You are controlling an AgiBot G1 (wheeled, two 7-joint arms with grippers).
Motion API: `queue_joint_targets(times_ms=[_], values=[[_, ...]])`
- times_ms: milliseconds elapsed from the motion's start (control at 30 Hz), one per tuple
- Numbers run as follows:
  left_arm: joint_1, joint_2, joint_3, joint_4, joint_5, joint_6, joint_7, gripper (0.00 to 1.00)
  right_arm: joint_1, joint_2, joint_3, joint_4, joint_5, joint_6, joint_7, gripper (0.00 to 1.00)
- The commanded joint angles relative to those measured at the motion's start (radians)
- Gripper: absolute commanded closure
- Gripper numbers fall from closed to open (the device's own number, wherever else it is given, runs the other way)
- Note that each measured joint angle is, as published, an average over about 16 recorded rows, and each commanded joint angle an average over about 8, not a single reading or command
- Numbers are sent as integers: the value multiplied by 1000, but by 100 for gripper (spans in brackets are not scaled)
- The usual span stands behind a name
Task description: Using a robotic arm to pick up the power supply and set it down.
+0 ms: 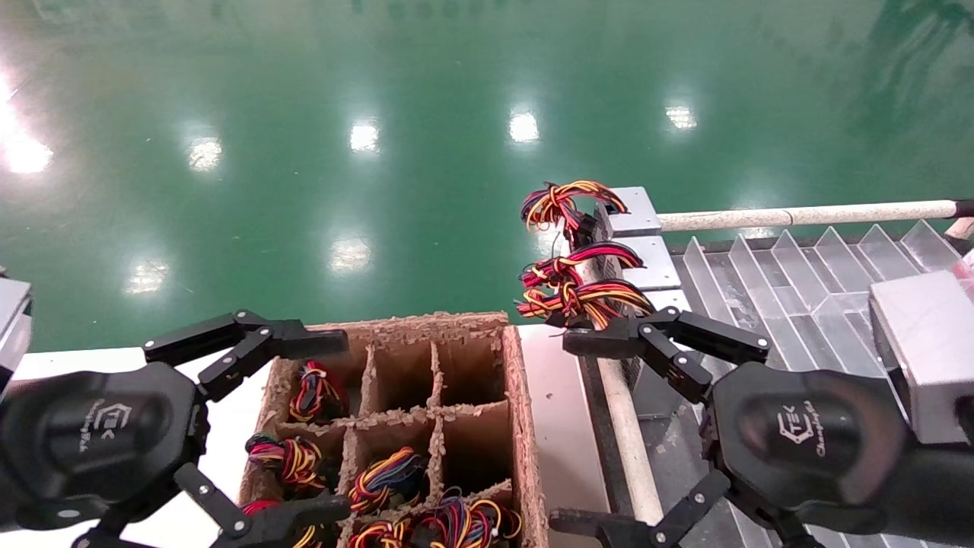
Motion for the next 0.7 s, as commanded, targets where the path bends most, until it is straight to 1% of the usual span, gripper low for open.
queue_joint_targets(times_ms=[33,700], values=[[0,0,0,0,0,0,0,0,0,0,0,0,0,0,0,0],[0,0,0,0,0,0,0,0,2,0,-2,-2,-2,1,-1,0]])
